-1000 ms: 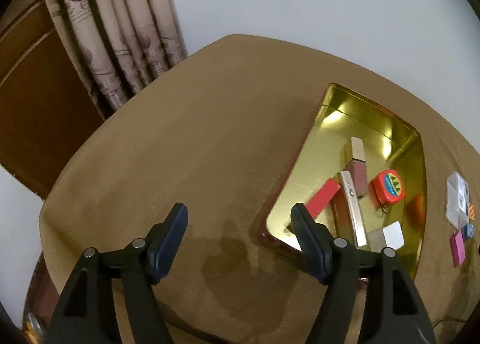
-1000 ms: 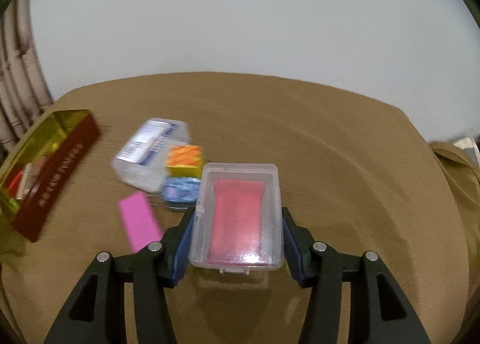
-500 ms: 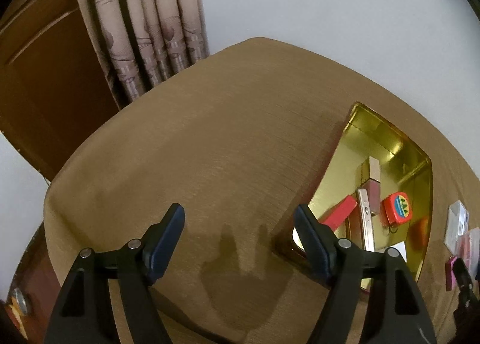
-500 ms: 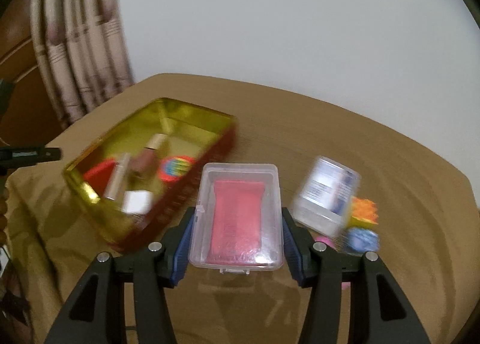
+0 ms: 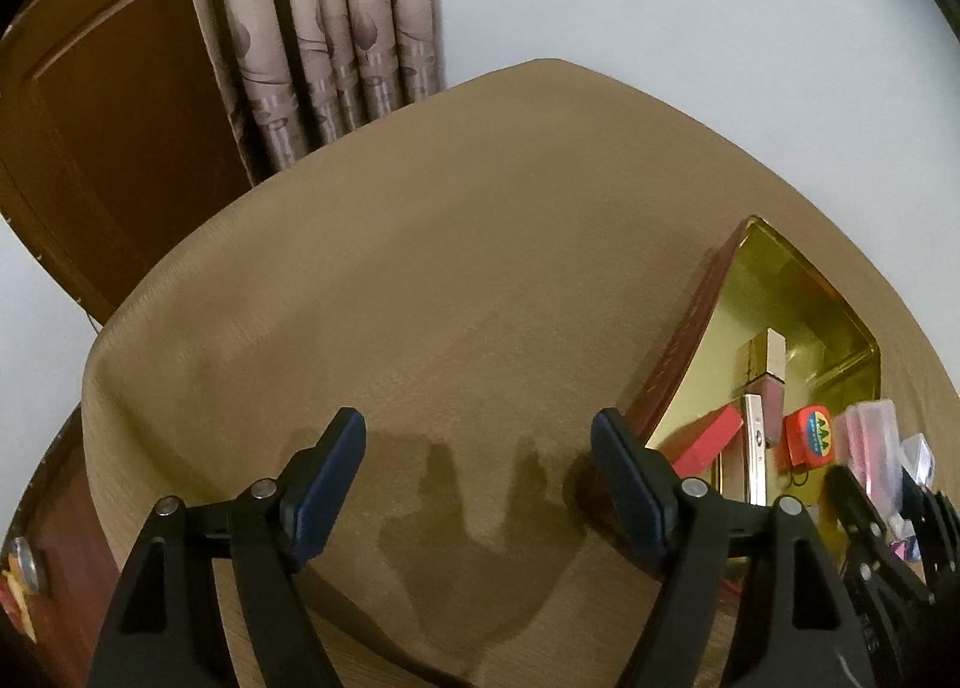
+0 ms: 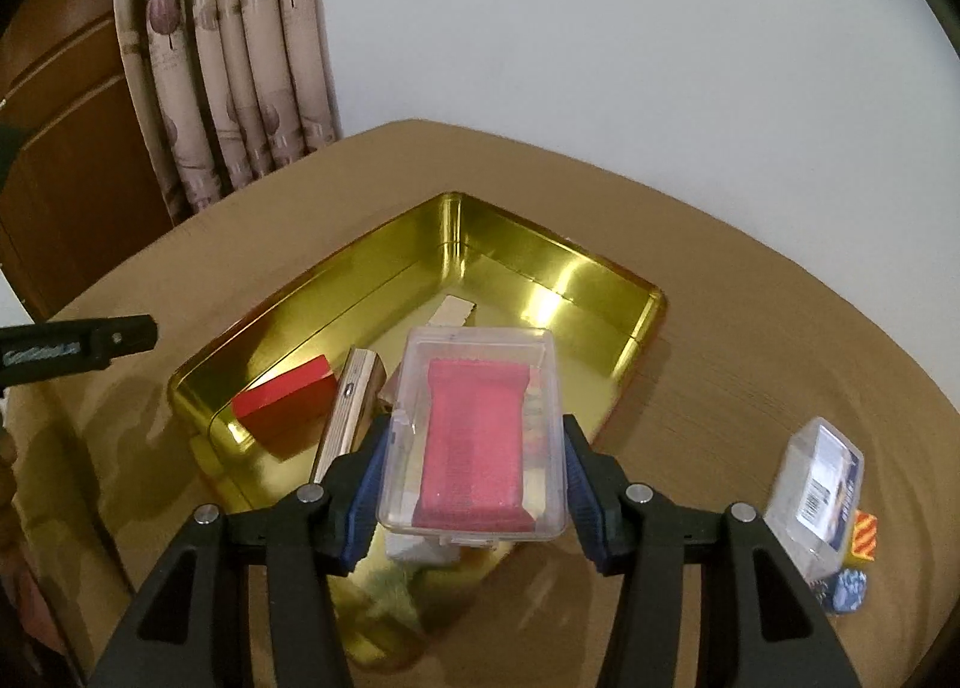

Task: Organize rigid objects
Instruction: 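Carry the clear plastic box into the gold tin and open the right gripper, then move the right gripper to the pink block and grasp it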

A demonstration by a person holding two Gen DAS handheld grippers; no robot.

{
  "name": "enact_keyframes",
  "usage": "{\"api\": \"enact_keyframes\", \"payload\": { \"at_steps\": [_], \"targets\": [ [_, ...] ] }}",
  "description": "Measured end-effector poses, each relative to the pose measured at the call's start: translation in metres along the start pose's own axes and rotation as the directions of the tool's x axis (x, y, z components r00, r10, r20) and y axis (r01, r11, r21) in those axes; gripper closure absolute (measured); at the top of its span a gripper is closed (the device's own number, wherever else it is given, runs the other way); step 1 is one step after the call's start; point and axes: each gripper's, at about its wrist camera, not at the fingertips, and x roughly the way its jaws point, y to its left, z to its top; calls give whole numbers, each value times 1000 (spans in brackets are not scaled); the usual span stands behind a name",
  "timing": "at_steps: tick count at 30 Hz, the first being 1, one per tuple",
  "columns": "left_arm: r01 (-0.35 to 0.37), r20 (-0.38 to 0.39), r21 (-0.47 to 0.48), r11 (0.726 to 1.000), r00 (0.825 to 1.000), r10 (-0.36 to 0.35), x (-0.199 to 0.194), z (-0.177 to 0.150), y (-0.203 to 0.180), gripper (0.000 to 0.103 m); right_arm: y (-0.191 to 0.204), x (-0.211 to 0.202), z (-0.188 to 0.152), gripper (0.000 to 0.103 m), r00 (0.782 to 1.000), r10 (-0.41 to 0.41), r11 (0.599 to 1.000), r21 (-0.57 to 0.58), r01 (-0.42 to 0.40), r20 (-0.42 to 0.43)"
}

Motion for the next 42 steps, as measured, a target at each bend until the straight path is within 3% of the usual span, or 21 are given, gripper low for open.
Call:
{"api": "enact_keyframes", "payload": {
  "at_steps": [7, 21, 36, 42],
  "targets": [
    [1, 7, 16, 1000, 1000, -2, 0, -1, -3, 28, 2, 24, 3, 49, 998, -13, 1000, -4, 12, -59],
    [18, 13, 49, 999, 1000, -19, 0, -1, -9, 28, 16, 47, 2, 48, 997, -27, 999, -25, 25, -75],
    [16, 11, 93, 996, 1000, -17, -1, -3, -16, 28, 2, -5, -17, 48, 999, 52, 998, 27, -51, -3],
    [9, 17, 107, 994, 1000, -11, -2, -6, -18, 27, -32, -34, -45, 48, 999, 41, 997, 63, -42, 12]
  ]
}}
